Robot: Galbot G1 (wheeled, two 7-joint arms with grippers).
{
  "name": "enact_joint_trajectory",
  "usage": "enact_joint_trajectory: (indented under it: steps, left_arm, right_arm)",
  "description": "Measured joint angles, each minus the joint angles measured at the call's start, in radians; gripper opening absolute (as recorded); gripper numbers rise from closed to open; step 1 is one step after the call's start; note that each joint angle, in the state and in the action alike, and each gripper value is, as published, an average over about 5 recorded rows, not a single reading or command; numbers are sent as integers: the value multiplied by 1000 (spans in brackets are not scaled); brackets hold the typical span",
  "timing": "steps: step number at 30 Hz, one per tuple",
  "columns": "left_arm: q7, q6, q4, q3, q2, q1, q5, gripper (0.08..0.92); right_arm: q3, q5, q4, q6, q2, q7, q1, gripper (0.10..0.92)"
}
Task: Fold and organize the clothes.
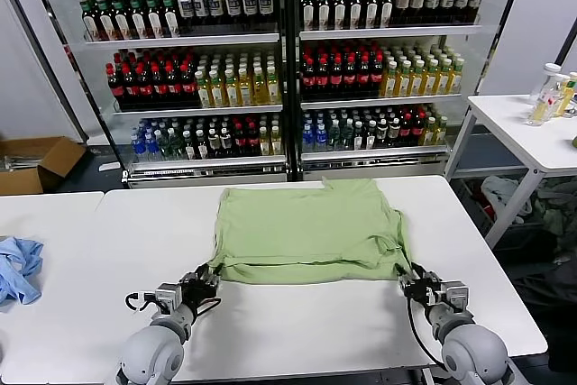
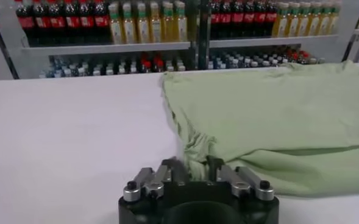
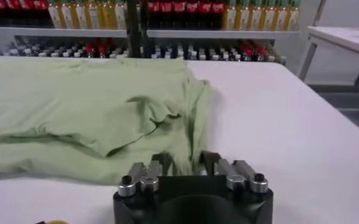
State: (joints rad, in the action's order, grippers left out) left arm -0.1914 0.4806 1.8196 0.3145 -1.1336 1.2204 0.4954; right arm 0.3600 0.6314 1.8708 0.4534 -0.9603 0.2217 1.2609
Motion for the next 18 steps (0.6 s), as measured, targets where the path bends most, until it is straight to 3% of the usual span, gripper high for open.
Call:
enact_joint_trajectory:
  steps: [5, 8, 18]
  left_arm:
    - [3, 3, 5, 7, 9, 7, 24, 185]
    - [5, 2, 15, 14, 11, 16, 38, 113]
    - [3, 2, 93, 45, 10, 91, 52, 86]
  right_arm:
    - [5, 6, 12, 0, 9, -7, 10, 153]
    - [12, 7, 22, 0, 16, -11, 20, 110]
    - [65, -3, 112, 9, 49, -14, 119, 109]
